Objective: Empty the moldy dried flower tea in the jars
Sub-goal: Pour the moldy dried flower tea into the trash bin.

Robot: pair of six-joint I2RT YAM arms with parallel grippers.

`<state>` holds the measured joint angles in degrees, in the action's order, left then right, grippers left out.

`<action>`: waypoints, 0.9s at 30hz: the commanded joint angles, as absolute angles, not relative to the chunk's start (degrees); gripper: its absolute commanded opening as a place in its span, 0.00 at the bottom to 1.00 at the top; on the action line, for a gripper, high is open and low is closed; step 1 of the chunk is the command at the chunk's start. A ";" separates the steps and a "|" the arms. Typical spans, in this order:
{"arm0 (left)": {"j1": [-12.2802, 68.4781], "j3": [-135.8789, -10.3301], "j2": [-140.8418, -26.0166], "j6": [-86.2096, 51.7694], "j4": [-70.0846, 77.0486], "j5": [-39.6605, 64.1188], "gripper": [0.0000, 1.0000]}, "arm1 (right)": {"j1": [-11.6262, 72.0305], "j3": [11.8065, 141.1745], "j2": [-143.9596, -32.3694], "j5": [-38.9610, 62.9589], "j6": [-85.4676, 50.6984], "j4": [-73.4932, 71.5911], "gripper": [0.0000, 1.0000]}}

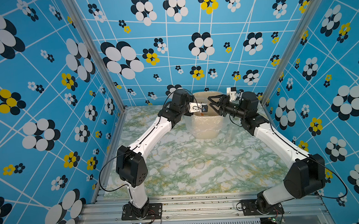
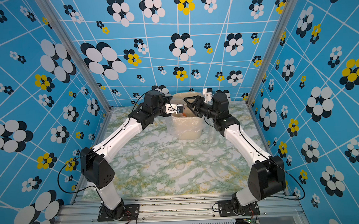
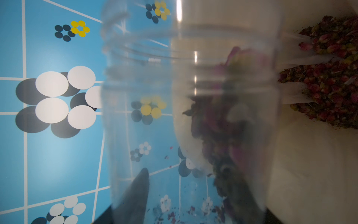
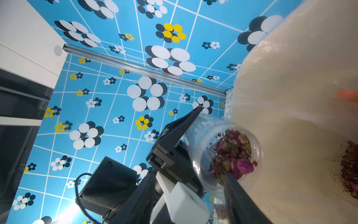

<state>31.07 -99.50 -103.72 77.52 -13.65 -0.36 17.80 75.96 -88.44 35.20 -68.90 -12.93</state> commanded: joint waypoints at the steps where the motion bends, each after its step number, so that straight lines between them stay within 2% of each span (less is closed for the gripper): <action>1: 30.67 -101.47 -102.48 76.44 -14.85 0.65 0.03 | 17.58 78.48 -90.30 37.55 -71.71 -16.42 0.51; 20: 31.20 -101.91 -103.95 75.86 -15.21 1.31 0.02 | 17.58 79.76 -97.02 40.98 -79.44 -26.75 0.19; 27: 31.21 -102.04 -104.05 74.46 -15.12 2.48 0.03 | 17.62 79.20 -98.70 41.77 -81.37 -29.49 0.03</action>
<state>31.07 -100.20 -103.72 75.79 -14.61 -0.16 17.80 78.17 -96.95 40.60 -82.04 -25.98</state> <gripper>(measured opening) 0.656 0.090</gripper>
